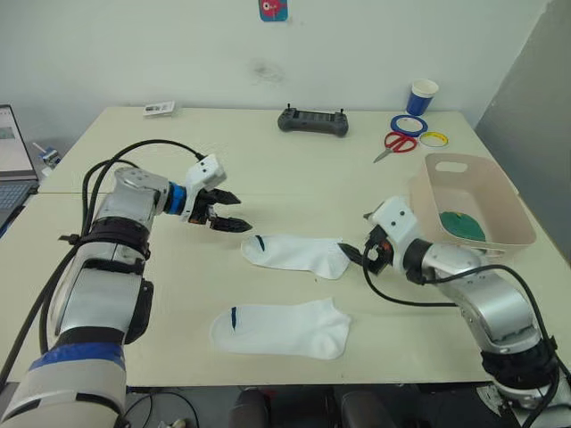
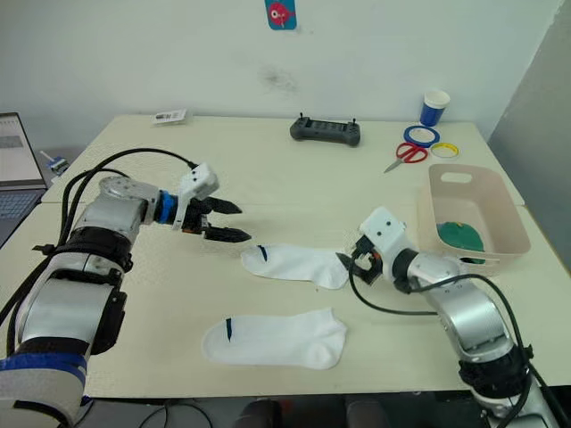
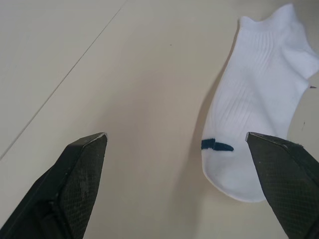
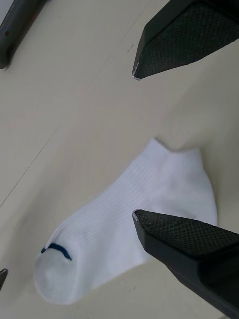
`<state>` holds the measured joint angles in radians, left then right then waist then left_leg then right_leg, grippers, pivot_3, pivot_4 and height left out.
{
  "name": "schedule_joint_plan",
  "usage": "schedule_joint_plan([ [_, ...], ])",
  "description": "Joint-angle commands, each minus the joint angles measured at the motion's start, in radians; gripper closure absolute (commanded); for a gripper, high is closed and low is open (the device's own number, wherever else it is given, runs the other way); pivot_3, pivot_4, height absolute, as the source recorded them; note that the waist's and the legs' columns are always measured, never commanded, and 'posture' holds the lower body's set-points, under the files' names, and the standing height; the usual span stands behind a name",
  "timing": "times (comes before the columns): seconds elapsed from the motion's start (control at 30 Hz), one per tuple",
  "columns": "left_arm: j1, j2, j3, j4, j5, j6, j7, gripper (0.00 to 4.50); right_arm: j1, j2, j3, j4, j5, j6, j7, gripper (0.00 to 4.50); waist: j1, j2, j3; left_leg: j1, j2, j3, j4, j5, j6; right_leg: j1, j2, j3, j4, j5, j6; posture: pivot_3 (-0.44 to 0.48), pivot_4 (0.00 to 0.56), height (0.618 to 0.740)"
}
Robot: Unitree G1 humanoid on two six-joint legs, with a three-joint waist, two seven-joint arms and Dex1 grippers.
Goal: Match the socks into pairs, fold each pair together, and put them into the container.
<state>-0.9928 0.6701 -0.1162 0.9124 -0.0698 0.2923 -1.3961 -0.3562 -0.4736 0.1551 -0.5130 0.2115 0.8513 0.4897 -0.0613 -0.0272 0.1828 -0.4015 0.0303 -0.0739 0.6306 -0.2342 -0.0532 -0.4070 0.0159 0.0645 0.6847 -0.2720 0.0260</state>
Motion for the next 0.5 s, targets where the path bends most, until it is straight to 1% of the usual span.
schedule_joint_plan([
  [0.03,0.189,0.014,0.090,-0.306,-0.117,0.250,0.059,0.02,0.043,0.027,-0.023,-0.119,0.037,0.024,-0.023,0.00,-0.002,0.000,0.000,0.000,0.000,0.000,0.000,0.000,0.000,0.000,0.000,0.000,0.000,0.000,0.000,0.000,0.150,0.740],
  [0.1,0.282,0.002,0.135,-0.446,-0.155,0.338,0.132,0.02,0.070,0.040,-0.019,-0.150,0.049,0.045,-0.033,0.00,0.002,0.000,0.000,0.000,0.001,-0.001,0.000,0.000,0.000,0.000,-0.001,0.000,0.000,0.000,-0.001,0.000,0.150,0.740],
  [0.17,0.330,-0.033,0.176,-0.523,-0.178,0.375,0.232,0.02,0.089,0.055,-0.026,-0.172,0.064,0.068,-0.048,0.00,0.010,-0.001,0.000,0.000,0.001,-0.003,0.001,0.000,-0.001,0.000,-0.001,-0.002,0.002,0.000,-0.001,0.000,0.150,0.740],
  [0.23,0.359,-0.069,0.191,-0.569,-0.190,0.381,0.300,0.02,0.106,0.068,-0.032,-0.186,0.068,0.085,-0.069,0.00,0.023,-0.001,0.000,0.001,0.000,-0.004,0.002,0.001,-0.001,0.001,-0.001,-0.003,0.004,-0.001,0.002,0.000,0.150,0.740],
  [0.37,0.359,-0.124,0.193,-0.572,-0.188,0.362,0.391,0.02,0.130,0.078,-0.030,-0.191,0.061,0.099,-0.099,0.00,0.028,-0.001,-0.001,0.003,-0.001,-0.002,0.004,0.002,-0.003,0.003,-0.001,-0.001,0.004,-0.001,0.001,0.000,0.150,0.740],
  [0.47,0.349,-0.139,0.164,-0.542,-0.172,0.331,0.401,0.02,0.139,0.089,-0.030,-0.179,0.059,0.098,-0.116,0.00,0.025,-0.001,-0.001,0.002,-0.001,-0.001,0.005,0.002,-0.003,0.002,-0.001,-0.001,0.004,-0.001,0.001,0.000,0.150,0.740],
  [0.5,0.351,-0.140,0.145,-0.530,-0.157,0.302,0.397,0.19,0.142,0.093,-0.031,-0.172,0.056,0.098,-0.124,0.00,0.023,-0.001,-0.001,0.002,-0.001,-0.001,0.004,0.002,-0.003,0.002,0.000,0.000,0.004,-0.001,0.001,0.000,0.150,0.740],
])
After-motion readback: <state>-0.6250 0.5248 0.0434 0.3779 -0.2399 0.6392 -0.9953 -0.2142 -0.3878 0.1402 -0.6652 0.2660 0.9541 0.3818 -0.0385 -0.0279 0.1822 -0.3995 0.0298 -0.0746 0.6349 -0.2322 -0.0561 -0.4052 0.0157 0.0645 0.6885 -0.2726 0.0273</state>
